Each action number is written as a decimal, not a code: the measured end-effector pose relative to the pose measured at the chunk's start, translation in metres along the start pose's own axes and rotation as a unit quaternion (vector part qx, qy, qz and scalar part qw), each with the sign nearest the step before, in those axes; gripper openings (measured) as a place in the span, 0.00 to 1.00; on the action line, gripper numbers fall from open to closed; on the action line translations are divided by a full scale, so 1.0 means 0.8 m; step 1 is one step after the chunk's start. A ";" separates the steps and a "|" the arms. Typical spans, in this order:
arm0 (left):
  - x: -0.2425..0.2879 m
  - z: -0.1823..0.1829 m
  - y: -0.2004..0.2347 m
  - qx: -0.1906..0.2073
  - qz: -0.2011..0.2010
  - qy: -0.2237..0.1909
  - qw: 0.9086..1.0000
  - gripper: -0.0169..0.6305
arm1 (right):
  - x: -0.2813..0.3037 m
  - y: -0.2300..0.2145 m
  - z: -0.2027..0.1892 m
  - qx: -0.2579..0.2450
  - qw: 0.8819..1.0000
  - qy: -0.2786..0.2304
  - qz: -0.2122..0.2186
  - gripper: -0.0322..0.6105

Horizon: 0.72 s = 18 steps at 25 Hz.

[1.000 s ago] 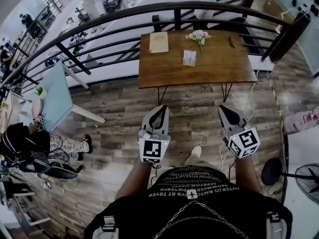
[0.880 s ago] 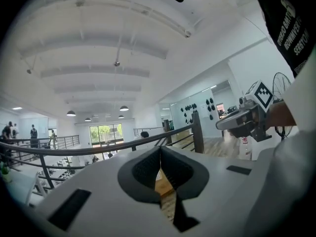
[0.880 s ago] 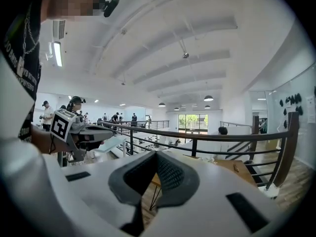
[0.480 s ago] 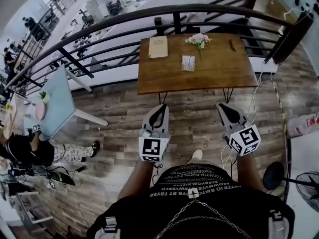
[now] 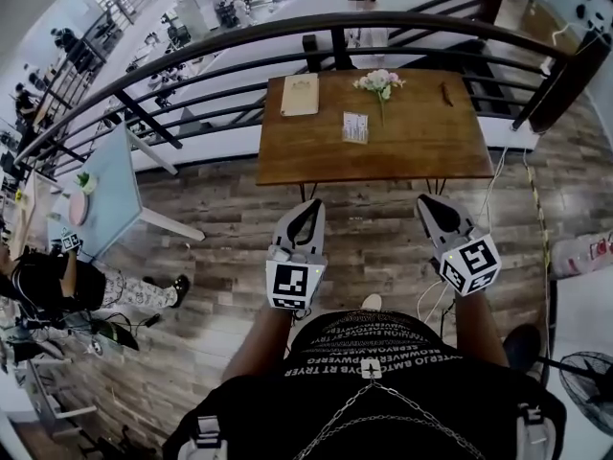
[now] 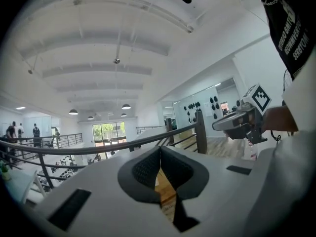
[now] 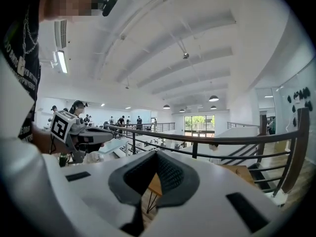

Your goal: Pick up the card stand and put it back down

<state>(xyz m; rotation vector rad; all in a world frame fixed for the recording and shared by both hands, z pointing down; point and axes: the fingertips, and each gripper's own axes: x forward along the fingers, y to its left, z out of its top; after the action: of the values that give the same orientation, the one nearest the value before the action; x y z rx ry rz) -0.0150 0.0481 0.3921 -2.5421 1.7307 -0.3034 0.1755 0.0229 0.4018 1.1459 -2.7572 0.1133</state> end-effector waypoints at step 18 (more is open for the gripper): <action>0.048 -0.032 0.032 -0.023 0.004 0.029 0.999 0.07 | 0.073 -0.008 -0.025 0.008 0.999 0.033 0.032 0.07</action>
<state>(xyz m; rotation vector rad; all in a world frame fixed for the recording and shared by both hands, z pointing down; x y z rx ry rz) -0.0296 0.0049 0.4182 -2.5816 1.7878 -0.3431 0.1418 -0.0201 0.4314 1.0385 -2.7398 0.1766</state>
